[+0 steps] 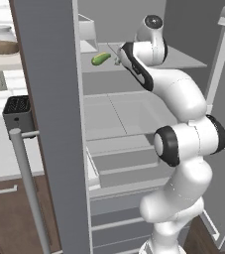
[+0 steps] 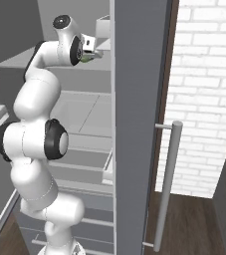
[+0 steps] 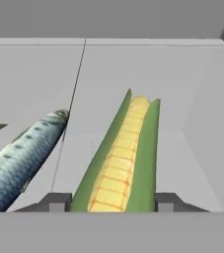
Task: Place one corn and one fish in each tupperware on the nearby counter, to pack two identical lunches.
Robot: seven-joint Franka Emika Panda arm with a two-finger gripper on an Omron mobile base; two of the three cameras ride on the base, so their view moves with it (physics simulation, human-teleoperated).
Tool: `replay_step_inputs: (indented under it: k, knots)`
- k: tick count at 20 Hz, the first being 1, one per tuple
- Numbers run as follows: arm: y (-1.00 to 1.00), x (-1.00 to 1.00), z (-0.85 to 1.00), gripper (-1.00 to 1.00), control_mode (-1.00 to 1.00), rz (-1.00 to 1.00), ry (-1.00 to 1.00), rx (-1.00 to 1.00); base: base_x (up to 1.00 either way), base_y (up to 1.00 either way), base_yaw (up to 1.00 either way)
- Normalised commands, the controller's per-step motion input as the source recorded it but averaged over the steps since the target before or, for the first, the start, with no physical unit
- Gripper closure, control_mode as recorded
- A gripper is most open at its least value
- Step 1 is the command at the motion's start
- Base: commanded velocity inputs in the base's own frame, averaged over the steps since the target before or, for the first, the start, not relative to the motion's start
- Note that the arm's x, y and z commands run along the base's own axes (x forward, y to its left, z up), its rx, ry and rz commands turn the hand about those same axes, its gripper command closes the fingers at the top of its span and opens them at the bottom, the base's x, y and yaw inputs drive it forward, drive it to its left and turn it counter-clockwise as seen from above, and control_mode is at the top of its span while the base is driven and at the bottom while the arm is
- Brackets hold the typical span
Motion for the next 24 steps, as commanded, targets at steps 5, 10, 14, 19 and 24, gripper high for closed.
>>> replay_step_inputs:
  k: [5,10,14,19,24]
  knots:
    - [0.0,-0.66,-0.12,1.0,-1.0,0.0,0.01,0.01,0.0,0.0,0.0]
    - [0.0,-0.97,0.0,1.0,-1.0,0.0,0.0,0.05,0.0,0.0,0.0]
    - [0.0,-1.0,0.0,1.0,-1.0,0.0,0.05,0.07,0.0,0.0,0.0]
    - [0.0,-1.0,-0.13,1.0,-1.0,0.0,0.17,0.03,0.0,0.0,0.0]
    - [0.0,-1.0,-0.55,1.0,-1.0,0.0,0.14,0.0,0.0,0.0,0.0]
